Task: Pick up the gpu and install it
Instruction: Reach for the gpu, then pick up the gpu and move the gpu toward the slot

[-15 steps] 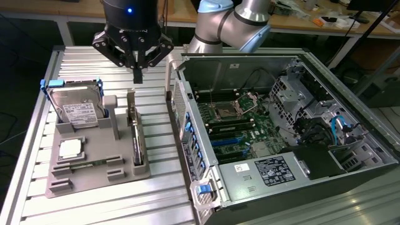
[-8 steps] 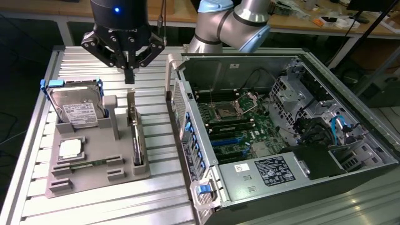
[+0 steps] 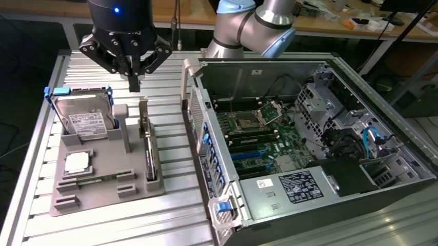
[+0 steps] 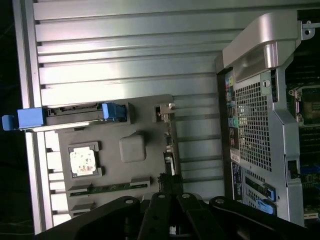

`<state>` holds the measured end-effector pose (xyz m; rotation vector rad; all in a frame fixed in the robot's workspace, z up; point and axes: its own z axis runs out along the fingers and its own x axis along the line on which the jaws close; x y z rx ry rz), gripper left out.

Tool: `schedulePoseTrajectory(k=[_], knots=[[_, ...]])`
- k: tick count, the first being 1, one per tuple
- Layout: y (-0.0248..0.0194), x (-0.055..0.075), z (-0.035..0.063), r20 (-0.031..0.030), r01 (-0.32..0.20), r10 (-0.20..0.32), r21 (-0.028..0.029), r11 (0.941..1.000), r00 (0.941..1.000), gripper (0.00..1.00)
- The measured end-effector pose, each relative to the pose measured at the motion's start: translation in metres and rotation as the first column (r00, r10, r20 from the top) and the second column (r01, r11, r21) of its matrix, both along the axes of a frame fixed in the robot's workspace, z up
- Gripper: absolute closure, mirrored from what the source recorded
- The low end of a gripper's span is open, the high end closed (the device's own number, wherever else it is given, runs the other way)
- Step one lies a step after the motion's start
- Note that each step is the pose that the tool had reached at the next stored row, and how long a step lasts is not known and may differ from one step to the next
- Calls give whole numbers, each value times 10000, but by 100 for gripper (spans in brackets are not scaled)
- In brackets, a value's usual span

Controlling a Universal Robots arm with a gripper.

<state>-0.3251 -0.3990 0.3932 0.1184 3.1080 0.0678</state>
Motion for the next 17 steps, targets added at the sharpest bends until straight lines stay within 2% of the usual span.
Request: schedulePoseTrajectory(k=[13, 14, 16, 17], knots=[[0, -2, 0, 0, 1, -1, 0, 10000, 10000, 89], [0, -2, 0, 0, 1, -1, 0, 10000, 10000, 89], [0, -2, 0, 0, 1, -1, 0, 10000, 10000, 76], [0, -2, 0, 0, 1, -1, 0, 10000, 10000, 76]])
